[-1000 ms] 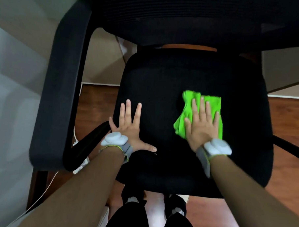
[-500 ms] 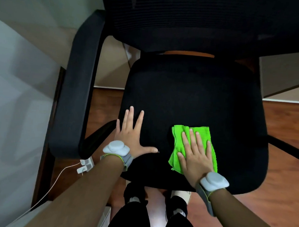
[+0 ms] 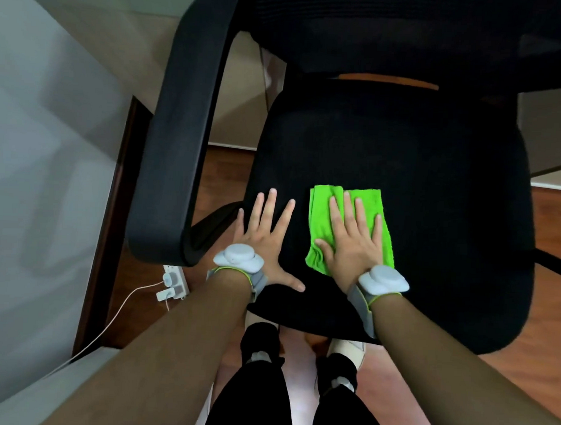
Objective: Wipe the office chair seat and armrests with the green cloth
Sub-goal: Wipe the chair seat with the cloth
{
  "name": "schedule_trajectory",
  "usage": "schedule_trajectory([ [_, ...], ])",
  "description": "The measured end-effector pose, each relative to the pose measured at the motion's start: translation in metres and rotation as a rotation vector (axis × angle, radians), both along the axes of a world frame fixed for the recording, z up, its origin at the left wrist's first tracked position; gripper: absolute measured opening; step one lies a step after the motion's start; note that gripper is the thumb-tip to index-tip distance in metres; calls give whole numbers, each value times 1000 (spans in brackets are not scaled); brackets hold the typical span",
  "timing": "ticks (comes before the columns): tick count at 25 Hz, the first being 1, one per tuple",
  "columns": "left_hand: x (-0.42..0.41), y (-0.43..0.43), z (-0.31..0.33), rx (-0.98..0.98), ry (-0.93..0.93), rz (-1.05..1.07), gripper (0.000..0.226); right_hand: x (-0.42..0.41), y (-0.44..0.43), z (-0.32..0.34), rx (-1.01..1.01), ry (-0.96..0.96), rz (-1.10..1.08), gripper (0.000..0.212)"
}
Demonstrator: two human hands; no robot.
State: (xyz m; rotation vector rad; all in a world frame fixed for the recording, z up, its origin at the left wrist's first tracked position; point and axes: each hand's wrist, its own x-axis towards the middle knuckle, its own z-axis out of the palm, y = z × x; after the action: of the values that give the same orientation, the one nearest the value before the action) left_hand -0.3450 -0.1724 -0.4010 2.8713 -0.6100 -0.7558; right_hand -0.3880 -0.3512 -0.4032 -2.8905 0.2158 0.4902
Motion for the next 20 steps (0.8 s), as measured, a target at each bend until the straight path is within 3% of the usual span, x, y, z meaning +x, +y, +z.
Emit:
schedule_trajectory([
  [4,0,-2,-1,-3,5,3,151,-14,-12,5,43,55,148,96],
  [7,0,-2,-3,-6,-14,13,152,-9,-9,-1,-13,24,143,83],
  [10,-3,-3,-6,7,-51,13,153,29,-14,-3,71,25,59,66],
  [13,-3,-3,-8,12,-70,16,153,24,-21,1,71,11,77,70],
  [17,-4,-2,-11,5,-90,26,153,-59,13,11,-56,-1,116,79],
  [20,-5,-4,-11,21,-99,28,153,-18,7,1,-57,-41,81,70],
])
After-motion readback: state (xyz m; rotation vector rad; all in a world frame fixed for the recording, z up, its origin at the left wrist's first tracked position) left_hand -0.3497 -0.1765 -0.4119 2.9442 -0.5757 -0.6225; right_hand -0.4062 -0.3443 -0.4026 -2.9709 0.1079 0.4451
